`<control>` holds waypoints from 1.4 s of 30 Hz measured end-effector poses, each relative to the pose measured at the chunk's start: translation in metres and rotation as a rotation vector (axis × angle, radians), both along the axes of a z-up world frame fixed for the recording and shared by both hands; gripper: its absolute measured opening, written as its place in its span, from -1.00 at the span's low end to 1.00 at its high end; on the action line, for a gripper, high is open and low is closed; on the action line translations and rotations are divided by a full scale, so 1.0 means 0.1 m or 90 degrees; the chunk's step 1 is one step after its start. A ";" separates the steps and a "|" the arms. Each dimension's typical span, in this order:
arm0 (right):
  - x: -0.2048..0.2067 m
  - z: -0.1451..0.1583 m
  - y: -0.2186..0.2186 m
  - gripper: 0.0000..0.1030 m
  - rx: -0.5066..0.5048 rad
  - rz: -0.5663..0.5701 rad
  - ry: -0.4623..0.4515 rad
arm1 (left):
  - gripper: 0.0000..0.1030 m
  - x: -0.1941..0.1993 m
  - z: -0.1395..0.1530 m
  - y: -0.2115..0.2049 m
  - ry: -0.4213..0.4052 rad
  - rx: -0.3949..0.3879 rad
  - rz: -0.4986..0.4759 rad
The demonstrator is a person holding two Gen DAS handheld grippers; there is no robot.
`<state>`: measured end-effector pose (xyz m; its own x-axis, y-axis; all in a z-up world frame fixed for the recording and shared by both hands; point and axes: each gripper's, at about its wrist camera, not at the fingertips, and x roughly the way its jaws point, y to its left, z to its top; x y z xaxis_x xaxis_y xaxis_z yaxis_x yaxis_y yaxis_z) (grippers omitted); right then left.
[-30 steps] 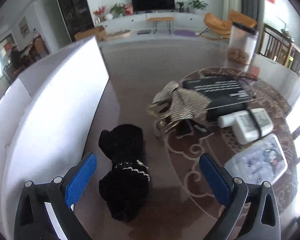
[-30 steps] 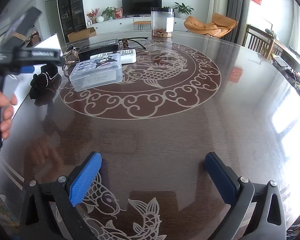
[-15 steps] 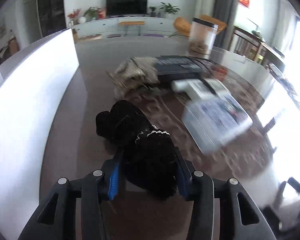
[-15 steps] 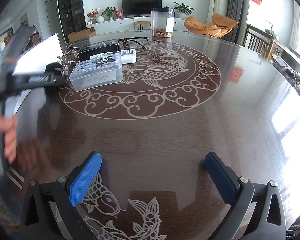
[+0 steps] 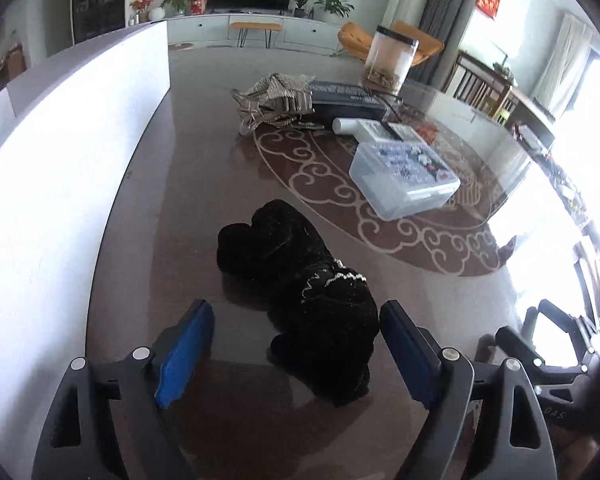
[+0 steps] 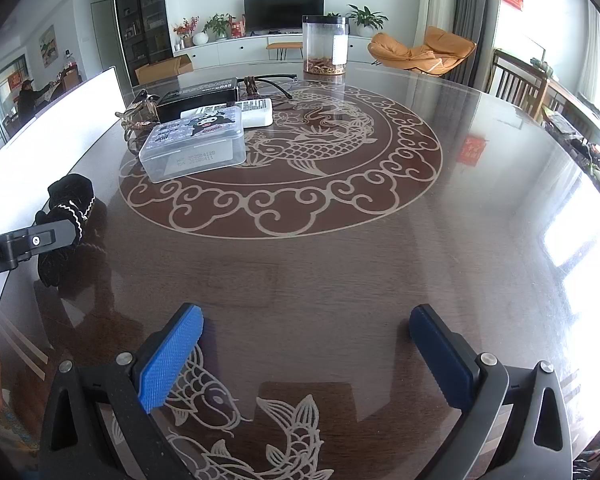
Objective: Organize objects
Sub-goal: 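Move the left tool down over the black knit plush beside the bin, then grasp the clear cartoon-printed plastic box with the right tool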
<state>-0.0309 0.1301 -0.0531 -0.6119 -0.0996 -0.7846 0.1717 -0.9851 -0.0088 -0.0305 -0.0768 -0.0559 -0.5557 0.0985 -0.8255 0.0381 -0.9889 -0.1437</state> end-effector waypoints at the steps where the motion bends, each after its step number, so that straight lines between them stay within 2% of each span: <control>1: -0.01 0.00 0.00 1.00 -0.001 0.000 0.000 | 0.65 -0.08 -0.01 0.04 -0.004 -0.011 0.003; 2: -0.01 0.00 0.00 1.00 -0.002 0.000 0.001 | 0.65 -0.05 -0.01 0.05 -0.008 -0.026 0.011; 6: 0.00 0.00 -0.01 1.00 -0.005 0.000 0.002 | 0.66 -0.03 -0.01 0.01 -0.003 -0.029 0.009; 11: -0.02 -0.01 0.00 1.00 -0.003 0.001 0.002 | 1.00 -0.08 -0.05 -0.02 -0.008 -0.055 0.022; 15: -0.01 -0.01 0.00 1.00 -0.003 0.001 0.002 | 1.00 -0.10 -0.08 0.00 -0.011 -0.094 0.027; 27: -0.02 -0.02 -0.01 1.00 0.000 0.004 -0.002 | 1.00 -0.07 -0.07 -0.01 -0.002 -0.091 0.030; 30: -0.09 0.00 -0.03 1.00 0.003 0.002 -0.026 | 1.00 -0.07 -0.07 -0.01 -0.001 -0.092 0.031; 34: -0.30 0.31 -0.35 1.00 -0.002 0.050 0.017 | 1.00 -0.07 -0.07 -0.02 -0.001 -0.092 0.031; 37: -0.65 0.55 -0.73 1.00 -0.003 0.108 0.042 | 1.00 -0.07 -0.07 -0.02 -0.001 -0.092 0.030; 39: -0.96 0.55 -0.97 1.00 0.014 0.138 0.018 | 1.00 -0.08 -0.07 -0.02 -0.001 -0.091 0.030; 42: -1.30 0.29 -1.31 0.99 0.069 0.175 -0.060 | 1.00 -0.06 -0.07 -0.01 0.000 -0.091 0.027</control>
<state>-0.1612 -0.0011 -0.0238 -0.4974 -0.1635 -0.8520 0.4368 -0.8957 -0.0832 -0.0365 -0.0778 -0.0626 -0.5566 -0.0443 -0.8296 0.0809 -0.9967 -0.0010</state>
